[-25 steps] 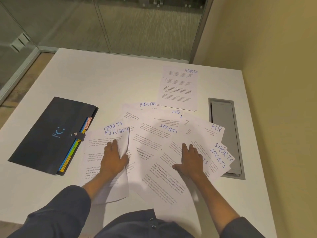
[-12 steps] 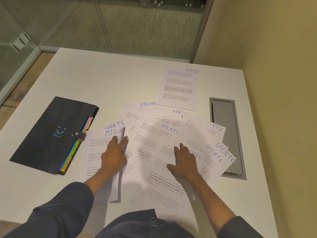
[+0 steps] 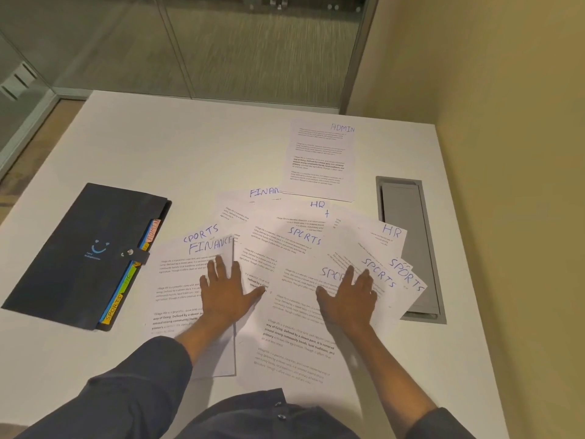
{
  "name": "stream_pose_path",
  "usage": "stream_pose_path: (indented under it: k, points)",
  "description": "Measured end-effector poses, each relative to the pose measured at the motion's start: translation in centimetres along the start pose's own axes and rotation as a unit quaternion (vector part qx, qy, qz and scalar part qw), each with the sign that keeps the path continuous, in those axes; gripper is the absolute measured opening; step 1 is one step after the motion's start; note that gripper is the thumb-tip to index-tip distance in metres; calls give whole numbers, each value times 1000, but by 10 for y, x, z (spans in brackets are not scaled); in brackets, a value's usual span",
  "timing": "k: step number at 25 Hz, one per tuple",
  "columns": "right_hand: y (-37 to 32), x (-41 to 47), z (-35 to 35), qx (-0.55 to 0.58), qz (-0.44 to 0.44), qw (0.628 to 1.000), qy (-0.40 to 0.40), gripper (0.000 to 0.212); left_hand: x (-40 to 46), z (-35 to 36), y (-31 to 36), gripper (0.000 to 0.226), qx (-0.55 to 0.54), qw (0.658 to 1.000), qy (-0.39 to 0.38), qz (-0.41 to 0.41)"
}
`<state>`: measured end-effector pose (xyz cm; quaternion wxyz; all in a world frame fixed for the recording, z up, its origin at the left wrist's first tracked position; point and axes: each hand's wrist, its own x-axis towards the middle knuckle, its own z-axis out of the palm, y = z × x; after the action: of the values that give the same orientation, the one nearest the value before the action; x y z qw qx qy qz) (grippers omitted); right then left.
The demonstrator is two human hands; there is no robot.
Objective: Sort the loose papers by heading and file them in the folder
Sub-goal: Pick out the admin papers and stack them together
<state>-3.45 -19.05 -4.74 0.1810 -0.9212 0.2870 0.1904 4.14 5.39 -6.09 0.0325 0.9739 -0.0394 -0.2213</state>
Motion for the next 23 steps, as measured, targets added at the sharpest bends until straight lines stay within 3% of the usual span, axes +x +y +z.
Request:
stream_pose_path:
  k: [3,6,12,23]
  points:
    - [0,-2,4,-18,-13,999,-49,94,-6,7,9,96,19,998,4,55]
    - [-8,0,3,-71,-34,997,-15,90,2,5,16,88,13,997,7,82]
    - [-54,14,-2,-102,-202,974,-23,82,32,-22,12,66,36,994,21,103]
    - [-104,90,-10,-123,-227,966,3,81,69,-30,-2,86,26,995,-27,96]
